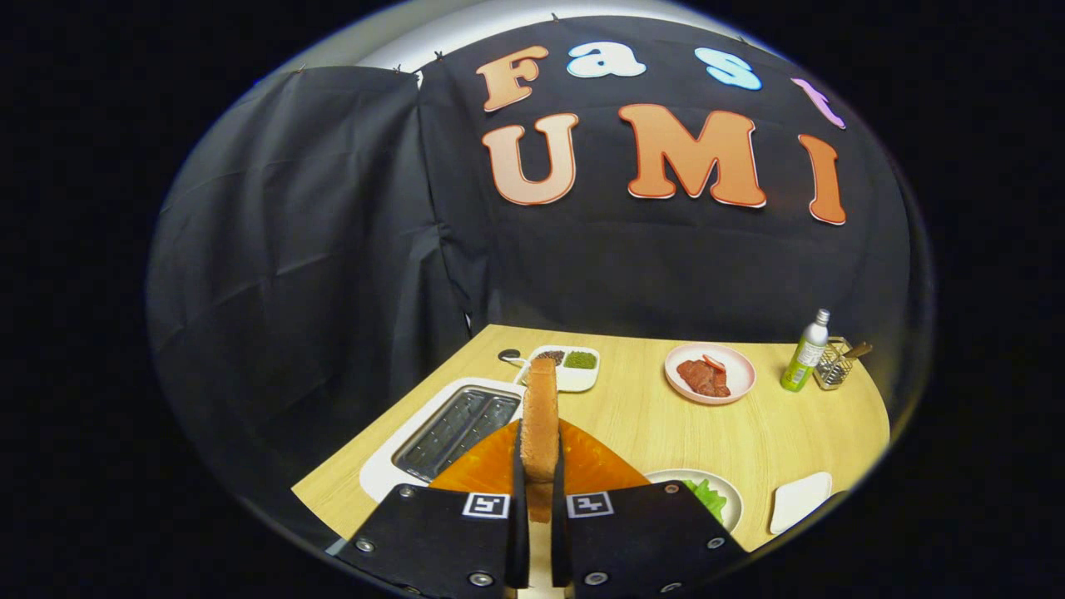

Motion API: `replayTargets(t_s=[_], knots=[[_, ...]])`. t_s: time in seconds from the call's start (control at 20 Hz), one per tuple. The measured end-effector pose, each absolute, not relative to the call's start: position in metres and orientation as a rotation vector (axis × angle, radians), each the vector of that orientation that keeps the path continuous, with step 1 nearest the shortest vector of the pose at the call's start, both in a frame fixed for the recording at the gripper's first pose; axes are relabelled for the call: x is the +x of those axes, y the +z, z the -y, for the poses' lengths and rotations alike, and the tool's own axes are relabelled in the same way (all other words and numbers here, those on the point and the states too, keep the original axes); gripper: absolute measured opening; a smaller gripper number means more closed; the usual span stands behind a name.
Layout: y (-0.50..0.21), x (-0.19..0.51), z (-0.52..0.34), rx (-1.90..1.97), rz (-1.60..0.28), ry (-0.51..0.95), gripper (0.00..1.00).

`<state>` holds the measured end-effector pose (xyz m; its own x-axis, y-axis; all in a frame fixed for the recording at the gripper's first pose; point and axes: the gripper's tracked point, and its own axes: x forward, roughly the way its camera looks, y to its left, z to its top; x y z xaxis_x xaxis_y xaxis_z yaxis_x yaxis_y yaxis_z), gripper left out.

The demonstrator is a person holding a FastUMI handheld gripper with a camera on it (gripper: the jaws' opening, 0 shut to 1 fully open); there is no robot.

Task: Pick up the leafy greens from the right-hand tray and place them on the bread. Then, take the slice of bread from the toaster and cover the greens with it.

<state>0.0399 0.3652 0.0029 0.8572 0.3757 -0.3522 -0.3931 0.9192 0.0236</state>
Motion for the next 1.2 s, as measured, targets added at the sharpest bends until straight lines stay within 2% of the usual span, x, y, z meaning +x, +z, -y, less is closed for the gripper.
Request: replayTargets(t_s=[0.4,0.75,1.1,1.2], knots=[[-0.051,0.046,-0.294,-0.031,-0.422,0.351,0.11],[-0.100,0.047,-0.265,0.044,-0.516,0.370,0.11],[-0.117,0.052,-0.240,0.092,-0.554,0.365,0.11],[-0.120,0.054,-0.230,0.106,-0.563,0.351,0.15]])
